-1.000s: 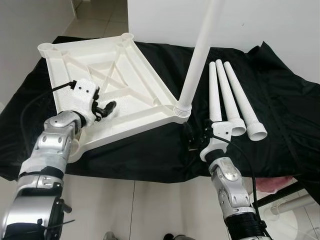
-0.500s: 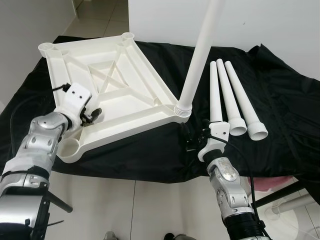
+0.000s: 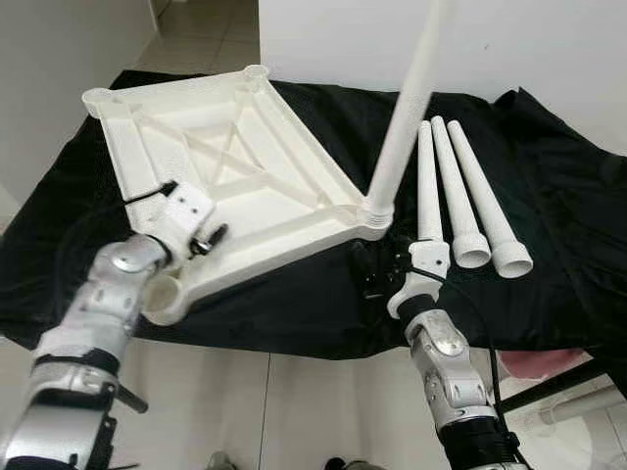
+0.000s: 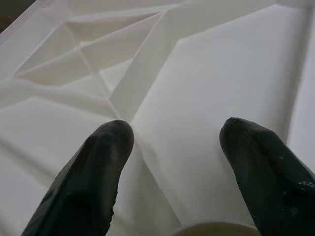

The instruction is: Building children table

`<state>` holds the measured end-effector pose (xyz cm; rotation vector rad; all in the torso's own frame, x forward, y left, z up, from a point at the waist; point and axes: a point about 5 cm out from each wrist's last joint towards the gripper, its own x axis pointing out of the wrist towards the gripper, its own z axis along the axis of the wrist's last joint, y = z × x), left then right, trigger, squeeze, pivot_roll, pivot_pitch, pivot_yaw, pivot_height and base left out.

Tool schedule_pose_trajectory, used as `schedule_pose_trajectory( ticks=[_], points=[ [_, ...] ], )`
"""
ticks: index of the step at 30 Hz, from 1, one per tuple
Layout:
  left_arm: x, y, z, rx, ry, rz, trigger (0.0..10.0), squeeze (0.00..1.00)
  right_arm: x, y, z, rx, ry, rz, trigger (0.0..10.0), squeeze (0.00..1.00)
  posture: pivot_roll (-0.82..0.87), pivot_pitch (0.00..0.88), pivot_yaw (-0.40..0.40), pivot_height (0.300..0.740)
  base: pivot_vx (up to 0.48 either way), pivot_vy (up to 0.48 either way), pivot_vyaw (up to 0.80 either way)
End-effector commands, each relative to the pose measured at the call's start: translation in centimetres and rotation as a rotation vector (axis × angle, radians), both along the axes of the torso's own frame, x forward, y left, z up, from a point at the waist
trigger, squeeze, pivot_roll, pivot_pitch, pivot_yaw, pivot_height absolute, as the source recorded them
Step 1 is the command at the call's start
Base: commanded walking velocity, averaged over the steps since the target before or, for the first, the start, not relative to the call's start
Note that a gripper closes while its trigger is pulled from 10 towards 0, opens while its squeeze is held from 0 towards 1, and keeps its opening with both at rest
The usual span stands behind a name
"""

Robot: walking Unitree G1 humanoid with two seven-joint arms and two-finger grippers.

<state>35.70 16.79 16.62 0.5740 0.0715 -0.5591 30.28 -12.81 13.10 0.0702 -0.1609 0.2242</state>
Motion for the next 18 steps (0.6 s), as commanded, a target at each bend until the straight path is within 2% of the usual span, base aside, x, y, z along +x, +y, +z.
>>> schedule_pose_trajectory(
  ticks=[1,4,6,9,16,18],
  points=[
    [-1.0,-1.5,-2.6,0.033,0.109,-0.071,10.0,0.0,-0.2,-0.2,-0.6,-0.006,0.021,-0.012,10.0,0.0,0.02,0.096,-0.025,0.74,0.0,0.0,0.0],
    [-1.2,-2.9,-3.0,0.009,0.113,-0.087,10.0,0.0,-0.2,-0.2,-0.6,-0.006,0.021,-0.016,10.0,0.0,0.01,0.095,-0.023,0.74,0.0,0.0,0.0],
    [-1.2,-2.9,-3.0,0.009,0.113,-0.087,10.0,0.0,-0.2,-0.2,-0.6,-0.006,0.021,-0.016,10.0,0.0,0.01,0.095,-0.023,0.74,0.0,0.0,0.0],
    [-1.2,-3.8,-3.1,-0.011,0.11,-0.083,10.0,0.0,-0.1,-0.1,-0.7,-0.004,0.021,-0.012,10.0,0.0,0.01,0.086,-0.024,0.74,0.0,0.0,0.0],
    [-0.6,-2.7,-2.6,0.01,0.082,-0.036,10.0,0.0,0.0,0.1,-0.8,-0.009,0.03,0.008,10.0,0.0,0.02,0.08,-0.024,0.74,0.0,0.0,0.0],
    [-0.2,-1.6,-1.9,0.01,0.063,-0.014,10.0,0.0,-0.1,0.2,-1.0,-0.011,0.039,0.016,10.0,0.0,0.02,0.079,-0.025,0.74,0.0,0.0,0.0]
  ],
)
